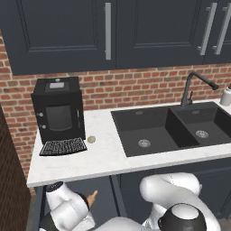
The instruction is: Pick the rolling pin from the drawer and place it on the counter.
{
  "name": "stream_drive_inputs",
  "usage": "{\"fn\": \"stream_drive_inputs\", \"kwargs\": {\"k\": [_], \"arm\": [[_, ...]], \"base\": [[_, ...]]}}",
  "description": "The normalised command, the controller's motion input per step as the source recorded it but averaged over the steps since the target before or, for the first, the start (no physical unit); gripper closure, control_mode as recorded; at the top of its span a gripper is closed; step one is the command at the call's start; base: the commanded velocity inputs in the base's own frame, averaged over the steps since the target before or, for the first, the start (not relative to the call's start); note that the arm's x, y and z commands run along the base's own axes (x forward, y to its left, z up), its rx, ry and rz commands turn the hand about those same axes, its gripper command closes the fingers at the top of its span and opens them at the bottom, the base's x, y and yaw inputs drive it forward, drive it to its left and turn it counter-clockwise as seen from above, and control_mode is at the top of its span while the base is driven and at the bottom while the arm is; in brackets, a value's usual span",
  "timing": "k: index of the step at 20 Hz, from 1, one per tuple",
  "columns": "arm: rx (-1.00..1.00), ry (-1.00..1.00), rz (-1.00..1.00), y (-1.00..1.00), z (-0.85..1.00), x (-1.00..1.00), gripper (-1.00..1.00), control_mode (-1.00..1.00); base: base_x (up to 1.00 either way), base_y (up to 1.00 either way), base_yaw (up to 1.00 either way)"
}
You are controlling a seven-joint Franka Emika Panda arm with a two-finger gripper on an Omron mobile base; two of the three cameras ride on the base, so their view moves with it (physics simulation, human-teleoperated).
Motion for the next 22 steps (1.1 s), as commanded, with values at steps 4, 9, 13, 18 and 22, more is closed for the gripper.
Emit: {"fn": "stream_drive_inputs", "kwargs": {"k": [4,9,13,18,22], "arm": [[0.02,-0.43,0.0,-0.04,1.0,0.75,-1.0,-1.0],[0.02,-0.34,-0.01,-0.03,0.54,0.8,-1.0,-1.0],[0.01,-0.3,-0.07,0.0,0.01,0.63,-1.0,-1.0],[0.06,-0.11,-0.05,0.0,0.0,0.15,-1.0,-1.0],[0.06,0.03,-0.06,0.0,-0.06,-0.01,-1.0,-1.0]], "base": [[0.0,0.0,0.0],[0.0,0.0,0.0],[0.0,0.0,0.0],[0.0,0.0,0.0],[0.0,0.0,0.0]]}}
